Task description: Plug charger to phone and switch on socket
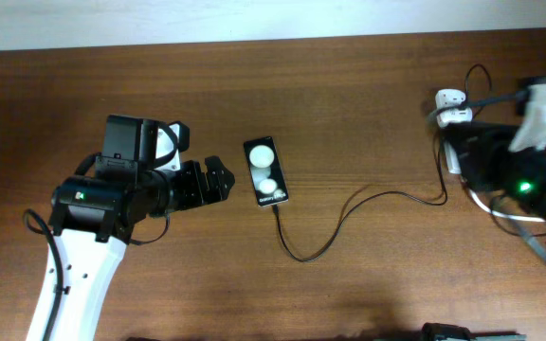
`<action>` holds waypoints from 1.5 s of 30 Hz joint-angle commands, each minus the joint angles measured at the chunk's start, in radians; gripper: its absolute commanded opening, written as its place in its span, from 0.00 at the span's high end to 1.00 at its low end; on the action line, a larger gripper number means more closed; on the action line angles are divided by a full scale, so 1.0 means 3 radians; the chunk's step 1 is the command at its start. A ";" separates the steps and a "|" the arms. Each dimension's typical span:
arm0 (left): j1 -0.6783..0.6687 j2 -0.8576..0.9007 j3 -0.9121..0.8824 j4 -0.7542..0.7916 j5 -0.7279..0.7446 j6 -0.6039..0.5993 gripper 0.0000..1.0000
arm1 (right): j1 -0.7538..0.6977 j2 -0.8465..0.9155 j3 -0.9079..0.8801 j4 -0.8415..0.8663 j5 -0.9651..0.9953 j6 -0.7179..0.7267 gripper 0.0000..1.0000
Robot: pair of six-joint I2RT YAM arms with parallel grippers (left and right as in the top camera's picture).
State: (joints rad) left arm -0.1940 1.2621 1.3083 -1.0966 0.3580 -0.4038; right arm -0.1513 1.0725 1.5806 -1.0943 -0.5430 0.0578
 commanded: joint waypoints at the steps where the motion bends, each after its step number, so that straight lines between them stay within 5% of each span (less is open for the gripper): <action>1: 0.0015 -0.0039 0.0006 -0.0001 -0.0022 0.0055 0.01 | 0.0458 0.0128 -0.0052 -0.0058 -0.0186 -0.0598 0.04; 5: 0.0015 -0.0039 0.0006 0.0000 -0.0058 0.0055 0.01 | 0.0909 0.0544 -0.0132 -0.0058 -0.0160 -0.0613 0.01; 11: 0.0015 -0.0039 0.0006 -0.0001 -0.0058 0.0055 0.01 | 0.0944 0.1555 -0.0132 -0.0155 -0.0175 -0.0576 0.01; 14: 0.0015 -0.0039 0.0006 0.0004 0.0031 -0.0084 0.01 | 0.0940 0.1696 -0.0132 -0.0251 -0.0703 -0.0786 0.01; 19: -0.0009 -0.0081 0.0001 -0.0155 -0.0094 0.0056 0.01 | 0.0944 0.0974 -0.0258 -0.0226 -0.0146 -0.0980 0.01; 23: -0.0312 -0.0477 -0.0005 -0.0009 -0.0399 0.0294 0.01 | 0.0938 0.0198 -0.1181 0.0385 -0.0067 -0.0952 0.01; 32: -0.0532 -0.2435 -0.0781 0.0080 -0.0637 0.0506 0.01 | 0.0937 -0.1474 -0.2902 0.1329 -0.0069 -0.0623 0.01; 45: -0.0532 -0.2562 -0.0931 -0.0017 -0.0662 0.0505 0.01 | 0.0937 -0.1475 -0.2904 0.1307 -0.0069 -0.0624 0.01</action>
State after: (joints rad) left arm -0.3515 0.4953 1.0355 -1.1011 0.1741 -0.2684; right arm 0.1265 0.6292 0.7193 -0.7025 -0.5652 -0.1333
